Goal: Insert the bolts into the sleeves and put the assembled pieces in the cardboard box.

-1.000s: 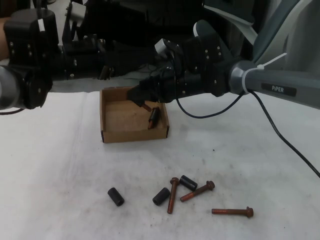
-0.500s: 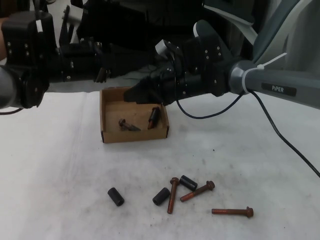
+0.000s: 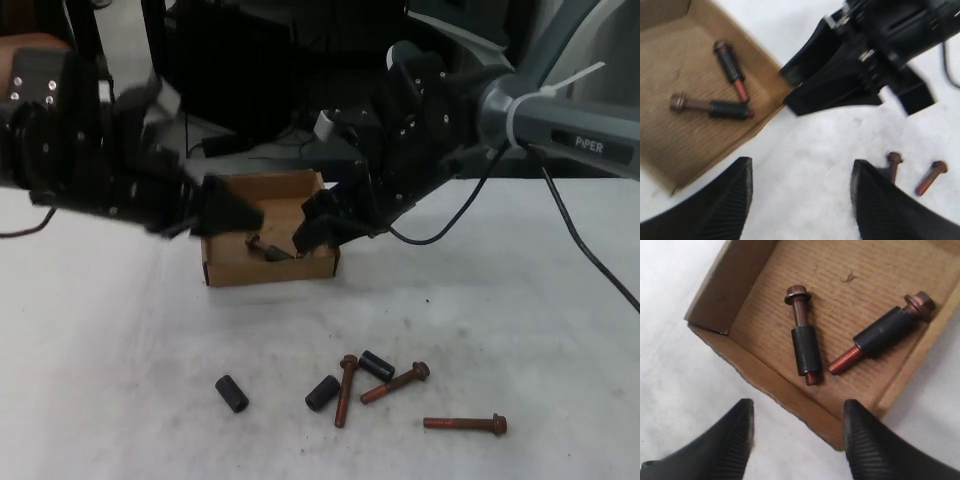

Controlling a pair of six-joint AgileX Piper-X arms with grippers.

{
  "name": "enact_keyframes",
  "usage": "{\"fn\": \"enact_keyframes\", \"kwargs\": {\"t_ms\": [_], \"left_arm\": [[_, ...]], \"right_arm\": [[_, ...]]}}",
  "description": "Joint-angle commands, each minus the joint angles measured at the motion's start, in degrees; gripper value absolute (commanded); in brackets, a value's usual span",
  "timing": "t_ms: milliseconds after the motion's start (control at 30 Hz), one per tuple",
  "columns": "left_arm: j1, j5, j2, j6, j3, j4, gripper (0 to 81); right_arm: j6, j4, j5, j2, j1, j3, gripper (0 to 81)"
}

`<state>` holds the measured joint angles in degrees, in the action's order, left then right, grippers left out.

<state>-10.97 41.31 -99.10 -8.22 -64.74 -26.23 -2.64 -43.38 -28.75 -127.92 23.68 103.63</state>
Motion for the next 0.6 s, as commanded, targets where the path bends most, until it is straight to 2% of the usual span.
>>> {"fn": "enact_keyframes", "kwargs": {"t_ms": [0,300,567], "left_arm": [[-1.0,-10.0,0.8,-3.9,-0.2,-7.3,54.9],[-5.3,-20.6,2.4,-2.7,-0.2,-15.0,54.9],[-10.3,-25.9,4.0,-2.5,-0.2,-21.3,54.9]], "right_arm": [[0.1,-2.3,1.8,0.9,0.0,0.3,51.0],[-0.7,-14.4,8.5,1.2,1.4,0.3,51.0],[-1.2,-23.1,9.2,1.2,2.8,0.3,51.0]]}}
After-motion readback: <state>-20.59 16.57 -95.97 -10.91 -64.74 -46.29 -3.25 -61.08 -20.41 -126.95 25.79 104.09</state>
